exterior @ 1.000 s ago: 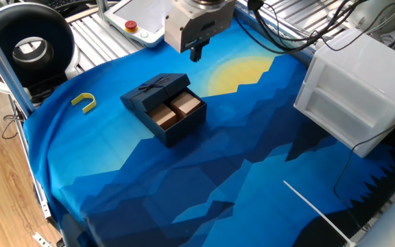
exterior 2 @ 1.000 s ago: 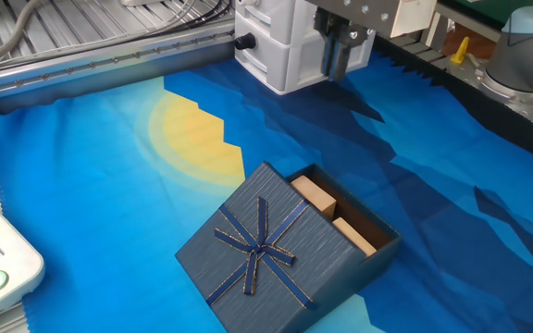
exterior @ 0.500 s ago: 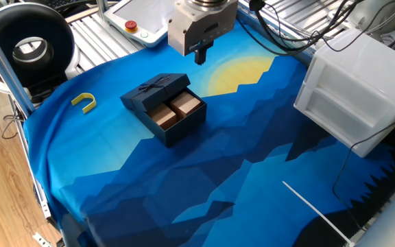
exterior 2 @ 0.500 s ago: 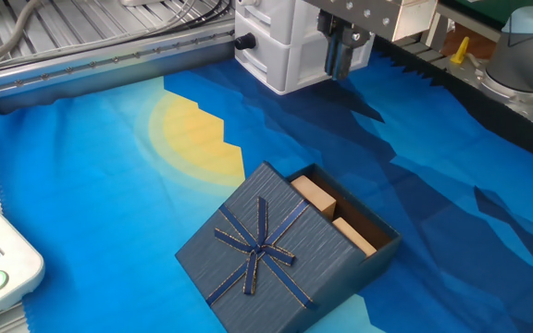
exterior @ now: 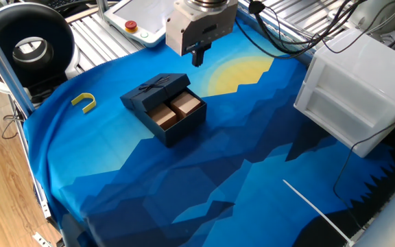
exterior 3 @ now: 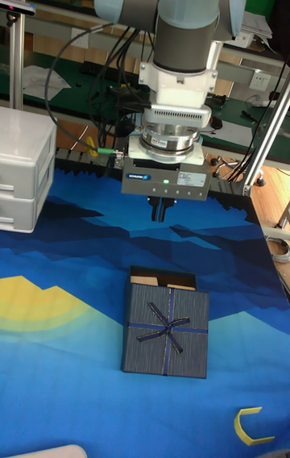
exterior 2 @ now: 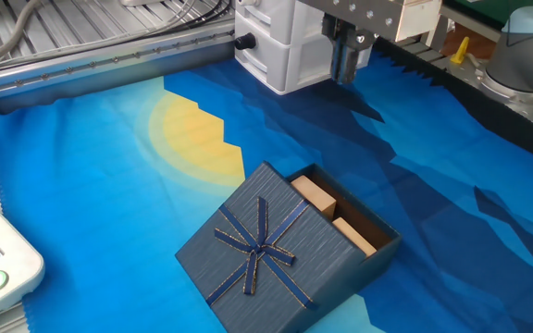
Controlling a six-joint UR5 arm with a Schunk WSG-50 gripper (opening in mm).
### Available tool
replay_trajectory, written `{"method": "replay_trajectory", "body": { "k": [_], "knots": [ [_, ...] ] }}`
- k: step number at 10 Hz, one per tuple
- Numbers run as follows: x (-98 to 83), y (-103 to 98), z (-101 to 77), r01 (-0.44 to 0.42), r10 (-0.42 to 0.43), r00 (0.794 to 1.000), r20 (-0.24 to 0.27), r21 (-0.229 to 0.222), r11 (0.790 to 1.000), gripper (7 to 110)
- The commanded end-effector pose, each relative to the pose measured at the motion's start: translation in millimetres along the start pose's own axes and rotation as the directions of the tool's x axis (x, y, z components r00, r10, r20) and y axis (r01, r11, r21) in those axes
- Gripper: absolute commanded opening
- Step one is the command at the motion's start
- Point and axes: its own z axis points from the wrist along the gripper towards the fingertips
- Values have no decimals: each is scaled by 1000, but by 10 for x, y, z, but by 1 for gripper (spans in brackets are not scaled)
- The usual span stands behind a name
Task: Slide the outer casing onto the gift box
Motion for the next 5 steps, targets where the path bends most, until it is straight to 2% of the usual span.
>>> {"method": "replay_trajectory", "body": {
  "k": [1,2,3,4,5],
  "knots": [
    [-209,97,23,2,1,997,83,-29,1000,7],
    [-488,157,23,10,-1,981,193,-43,999,7],
    [-577,177,-7,9,3,974,229,-50,999,7],
    [-588,184,-25,7,6,972,233,-55,998,7],
    [-702,234,-60,13,8,960,279,-74,997,7]
  ]
}}
